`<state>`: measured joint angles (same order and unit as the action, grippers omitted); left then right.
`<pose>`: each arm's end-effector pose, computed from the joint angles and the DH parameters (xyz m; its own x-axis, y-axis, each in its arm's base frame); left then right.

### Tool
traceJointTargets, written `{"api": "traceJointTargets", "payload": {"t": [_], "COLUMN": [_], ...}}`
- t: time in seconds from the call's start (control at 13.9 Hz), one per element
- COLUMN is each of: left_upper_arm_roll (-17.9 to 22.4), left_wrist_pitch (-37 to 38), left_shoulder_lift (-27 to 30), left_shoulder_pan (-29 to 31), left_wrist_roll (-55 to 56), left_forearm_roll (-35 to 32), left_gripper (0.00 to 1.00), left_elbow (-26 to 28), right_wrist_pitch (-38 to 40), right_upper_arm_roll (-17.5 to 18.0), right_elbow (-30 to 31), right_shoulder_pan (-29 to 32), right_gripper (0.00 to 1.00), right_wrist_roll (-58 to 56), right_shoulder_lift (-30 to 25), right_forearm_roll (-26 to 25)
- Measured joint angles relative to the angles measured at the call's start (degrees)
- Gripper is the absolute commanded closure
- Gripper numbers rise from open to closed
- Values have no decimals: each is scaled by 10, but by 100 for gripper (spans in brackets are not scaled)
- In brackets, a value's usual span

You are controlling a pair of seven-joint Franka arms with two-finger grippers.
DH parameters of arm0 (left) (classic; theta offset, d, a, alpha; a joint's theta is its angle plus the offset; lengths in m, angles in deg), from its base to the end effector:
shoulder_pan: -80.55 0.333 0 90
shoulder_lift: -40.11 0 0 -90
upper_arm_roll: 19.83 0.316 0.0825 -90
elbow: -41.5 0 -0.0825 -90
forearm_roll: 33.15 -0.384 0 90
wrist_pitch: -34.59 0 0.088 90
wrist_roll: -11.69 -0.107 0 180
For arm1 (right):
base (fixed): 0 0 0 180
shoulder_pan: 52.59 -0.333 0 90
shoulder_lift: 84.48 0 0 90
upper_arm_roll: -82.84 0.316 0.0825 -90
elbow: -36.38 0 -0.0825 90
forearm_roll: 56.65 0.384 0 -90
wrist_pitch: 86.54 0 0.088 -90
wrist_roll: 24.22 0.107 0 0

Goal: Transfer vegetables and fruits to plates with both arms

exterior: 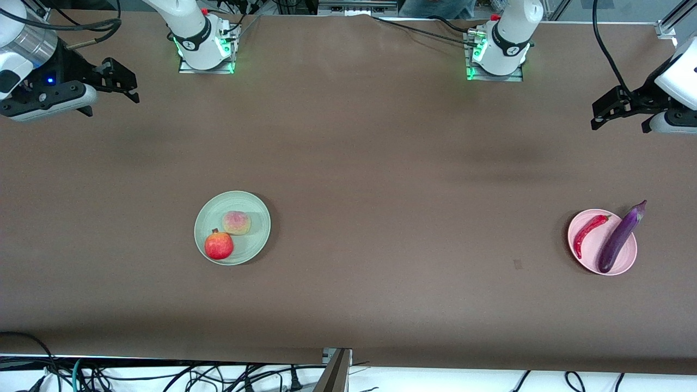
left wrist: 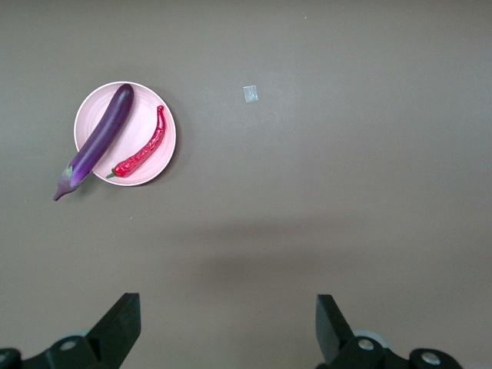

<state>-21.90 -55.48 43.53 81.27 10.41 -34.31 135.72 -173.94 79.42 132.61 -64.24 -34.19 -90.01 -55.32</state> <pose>0.5351 -0.0110 0.6224 0.9989 -0.0458 -0.0133 -0.0461 -0.9987 -0.0221 0.5129 0.0753 0.6213 0.9481 0.3136 -0.0518 0.3119 -0.9493 -0.0385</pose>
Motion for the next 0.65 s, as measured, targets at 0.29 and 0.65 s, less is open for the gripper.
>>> {"api": "traceJointTargets", "payload": {"t": [0.29, 0.65], "left_upper_arm_roll": [-1, -4], "left_wrist_pitch": [0, 4], "left_shoulder_lift": [0, -1], "left_shoulder_pan": [0, -1], "left_wrist_roll": [0, 0], "left_forearm_roll": [0, 0], "left_gripper": [0, 0], "left_elbow": [-1, -6], "right_wrist_pitch": [0, -1], "right_upper_arm_roll": [2, 2], "right_elbow": [-12, -15], "right_shoulder_pan": [0, -1], "right_gripper": [0, 0], "right_wrist_roll": [4, 30], "right_shoulder_lift": [8, 23], "right_forearm_roll": [-1, -1]}}
